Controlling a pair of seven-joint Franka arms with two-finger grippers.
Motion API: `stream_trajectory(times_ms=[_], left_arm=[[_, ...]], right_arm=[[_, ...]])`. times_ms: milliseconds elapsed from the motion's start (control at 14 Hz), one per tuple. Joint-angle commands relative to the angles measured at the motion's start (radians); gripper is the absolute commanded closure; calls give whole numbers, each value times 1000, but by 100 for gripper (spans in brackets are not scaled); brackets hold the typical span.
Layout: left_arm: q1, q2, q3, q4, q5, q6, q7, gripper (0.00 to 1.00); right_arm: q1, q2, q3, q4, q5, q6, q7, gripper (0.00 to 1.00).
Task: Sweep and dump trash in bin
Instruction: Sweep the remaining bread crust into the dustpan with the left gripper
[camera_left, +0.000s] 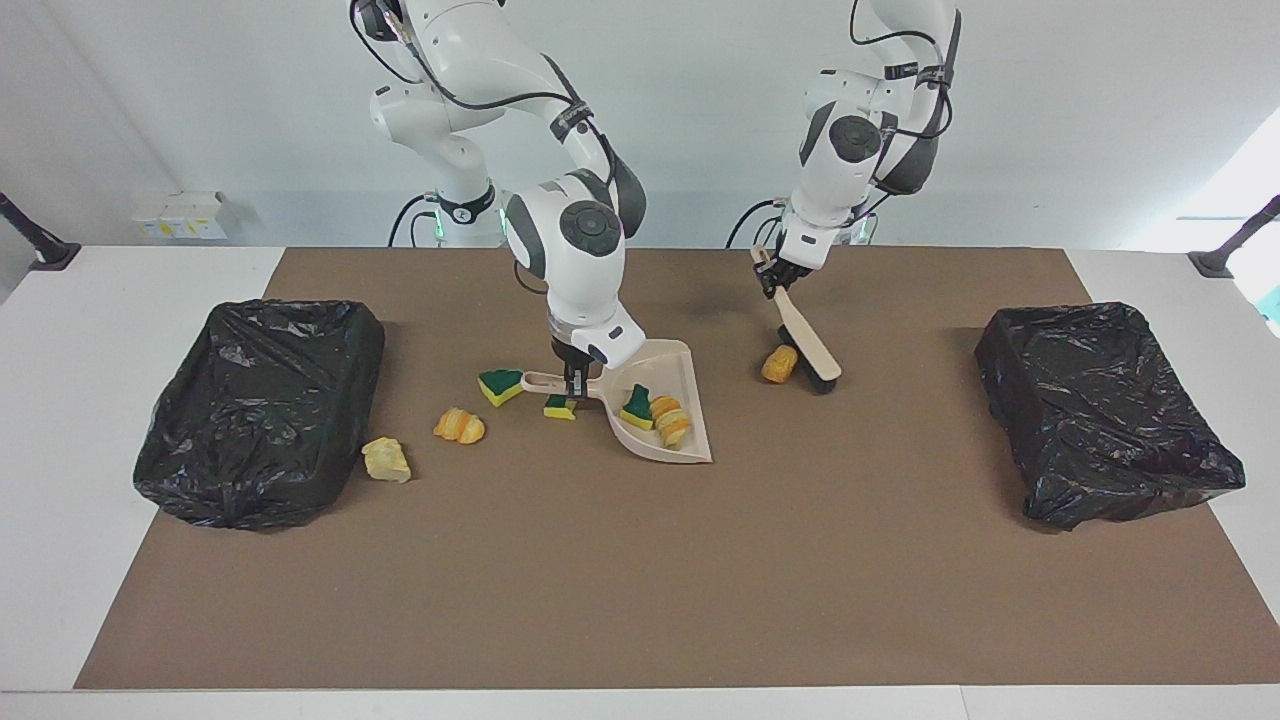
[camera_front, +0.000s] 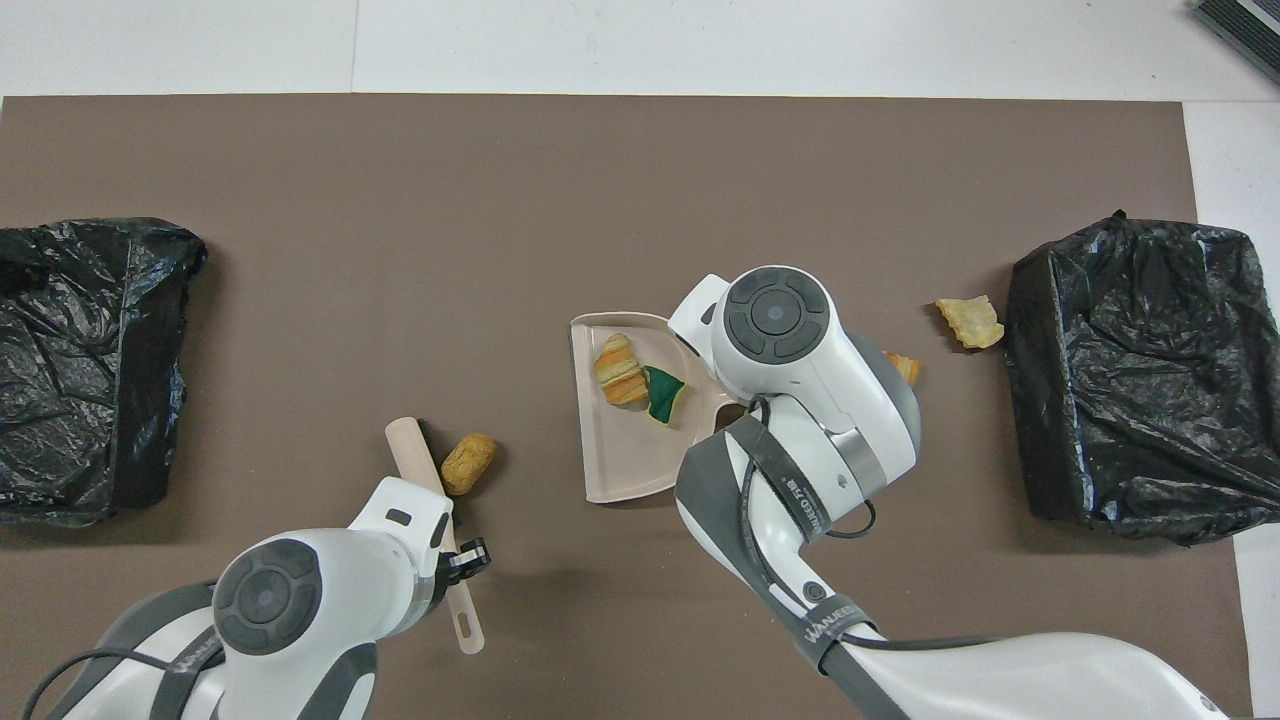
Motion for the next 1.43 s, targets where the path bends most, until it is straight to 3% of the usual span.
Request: stream_trajectory(times_ms=[0, 214, 357, 571, 713, 856, 1356], left_arm=[[-66, 159, 8, 131, -27, 61, 3, 100], [-74, 239, -12, 246, -71, 62, 7, 100], [-131, 270, -17, 288, -73, 72, 32, 100], [-143, 273, -17, 289, -105, 101, 147, 100], [-164, 276, -17, 286, -139, 184, 161, 100], [-167, 276, -17, 286, -140, 184, 162, 100], [-179, 193, -20, 291, -116, -35, 132, 100]], right_arm=[[11, -10, 7, -13, -20, -4, 18, 100], [18, -6, 7, -14, -15, 6, 45, 100], [32, -2, 7, -16, -8, 29, 68, 100], [41, 7, 7, -16, -5, 45, 116, 100], [41, 7, 7, -14, -5, 42, 136, 100], [41, 7, 7, -8, -3, 37, 139, 100], [23, -5, 8, 7, 40, 26, 137, 100]])
